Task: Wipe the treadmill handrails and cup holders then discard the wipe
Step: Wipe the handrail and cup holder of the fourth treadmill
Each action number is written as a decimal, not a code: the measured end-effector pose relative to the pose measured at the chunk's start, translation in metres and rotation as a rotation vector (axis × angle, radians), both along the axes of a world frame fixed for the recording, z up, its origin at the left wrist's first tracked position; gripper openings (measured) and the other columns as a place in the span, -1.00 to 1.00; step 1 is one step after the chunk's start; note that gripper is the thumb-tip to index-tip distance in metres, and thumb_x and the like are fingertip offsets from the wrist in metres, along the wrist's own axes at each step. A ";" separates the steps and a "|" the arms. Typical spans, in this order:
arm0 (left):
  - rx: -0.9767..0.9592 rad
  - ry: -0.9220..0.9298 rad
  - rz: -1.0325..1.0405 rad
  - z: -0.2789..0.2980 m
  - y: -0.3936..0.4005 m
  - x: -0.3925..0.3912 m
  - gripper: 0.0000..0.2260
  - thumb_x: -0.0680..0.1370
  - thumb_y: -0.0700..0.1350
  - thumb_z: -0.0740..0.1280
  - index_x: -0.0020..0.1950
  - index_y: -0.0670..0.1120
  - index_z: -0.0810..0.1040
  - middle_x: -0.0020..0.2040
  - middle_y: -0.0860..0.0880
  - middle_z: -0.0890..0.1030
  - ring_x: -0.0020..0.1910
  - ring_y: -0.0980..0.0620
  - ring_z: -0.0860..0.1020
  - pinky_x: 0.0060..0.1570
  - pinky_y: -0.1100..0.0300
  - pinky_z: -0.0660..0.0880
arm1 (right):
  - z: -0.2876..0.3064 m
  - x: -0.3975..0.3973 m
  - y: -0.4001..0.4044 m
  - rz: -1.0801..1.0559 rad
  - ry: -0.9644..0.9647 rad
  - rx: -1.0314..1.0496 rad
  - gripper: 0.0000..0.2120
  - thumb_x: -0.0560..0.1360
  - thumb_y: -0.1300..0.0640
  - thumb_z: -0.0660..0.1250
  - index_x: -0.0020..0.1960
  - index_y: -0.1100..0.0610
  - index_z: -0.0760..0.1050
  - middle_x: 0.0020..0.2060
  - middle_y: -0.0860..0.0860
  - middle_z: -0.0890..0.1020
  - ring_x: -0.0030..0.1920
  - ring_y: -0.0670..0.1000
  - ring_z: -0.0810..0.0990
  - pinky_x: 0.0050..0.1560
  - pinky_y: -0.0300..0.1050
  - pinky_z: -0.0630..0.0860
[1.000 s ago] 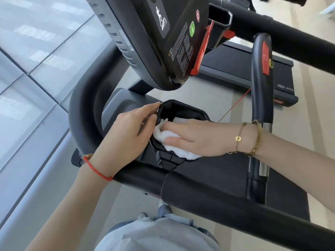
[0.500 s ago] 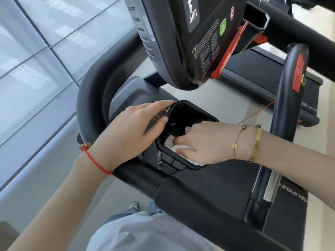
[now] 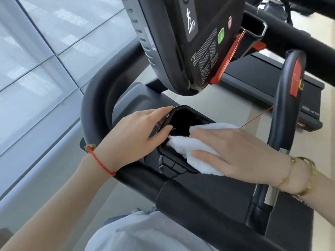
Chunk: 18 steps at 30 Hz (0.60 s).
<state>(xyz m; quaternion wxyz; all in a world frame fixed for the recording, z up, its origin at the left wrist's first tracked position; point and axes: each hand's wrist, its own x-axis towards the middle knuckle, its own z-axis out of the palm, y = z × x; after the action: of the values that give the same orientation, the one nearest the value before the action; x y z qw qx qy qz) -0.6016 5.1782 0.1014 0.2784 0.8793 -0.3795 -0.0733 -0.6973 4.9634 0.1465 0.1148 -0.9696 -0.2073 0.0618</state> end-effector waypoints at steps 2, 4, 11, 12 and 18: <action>0.029 -0.025 -0.035 -0.002 -0.001 -0.001 -0.52 0.62 0.08 0.12 0.54 0.01 0.30 0.15 0.07 0.63 -0.17 0.10 0.49 -0.03 0.08 0.53 | 0.002 -0.010 0.000 -0.098 -0.190 0.042 -0.66 0.63 -0.11 0.05 0.07 0.10 0.46 -0.23 -0.10 0.53 -0.22 -0.01 0.46 -0.16 -0.13 0.41; 0.039 -0.050 -0.059 -0.004 -0.001 0.000 -0.54 0.64 0.03 0.12 0.54 -0.03 0.30 0.11 0.02 0.64 -0.18 0.04 0.52 -0.07 0.08 0.52 | 0.003 -0.013 -0.001 -0.171 -0.410 0.074 -0.65 0.63 -0.05 0.12 0.12 0.20 0.51 -0.21 -0.01 0.59 -0.21 0.03 0.48 -0.17 -0.11 0.42; 0.007 -0.046 -0.085 -0.007 0.002 0.002 -0.57 0.66 -0.01 0.14 0.54 -0.03 0.30 0.03 -0.04 0.66 -0.19 0.00 0.55 -0.07 -0.02 0.53 | -0.020 0.010 0.001 -0.310 -0.404 0.006 -0.63 0.62 -0.02 0.18 0.25 0.24 0.43 0.06 0.11 0.54 -0.04 0.13 0.53 -0.06 -0.05 0.43; -0.003 -0.043 -0.091 -0.007 0.002 0.003 -0.58 0.66 -0.02 0.14 0.53 -0.02 0.31 0.00 -0.04 0.66 -0.20 0.01 0.53 -0.10 -0.01 0.52 | -0.026 0.015 0.004 -0.345 -0.302 0.066 -0.62 0.61 -0.04 0.18 0.29 0.21 0.38 0.13 0.09 0.50 0.00 0.09 0.50 -0.06 -0.06 0.42; -0.012 -0.059 -0.094 -0.007 0.002 0.004 -0.60 0.65 -0.01 0.13 0.48 -0.02 0.36 -0.05 -0.06 0.67 -0.28 0.05 0.46 -0.17 0.05 0.50 | -0.038 0.014 -0.004 -0.473 -0.117 0.136 -0.55 0.57 -0.04 0.25 0.39 -0.01 0.20 0.20 0.03 0.43 -0.04 0.15 0.50 -0.12 -0.06 0.33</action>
<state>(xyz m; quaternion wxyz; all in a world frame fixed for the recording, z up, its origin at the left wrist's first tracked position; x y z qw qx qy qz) -0.5976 5.1801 0.0939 0.2687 0.8607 -0.4286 -0.0581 -0.6831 4.9598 0.1085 0.1787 -0.9831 0.0153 -0.0371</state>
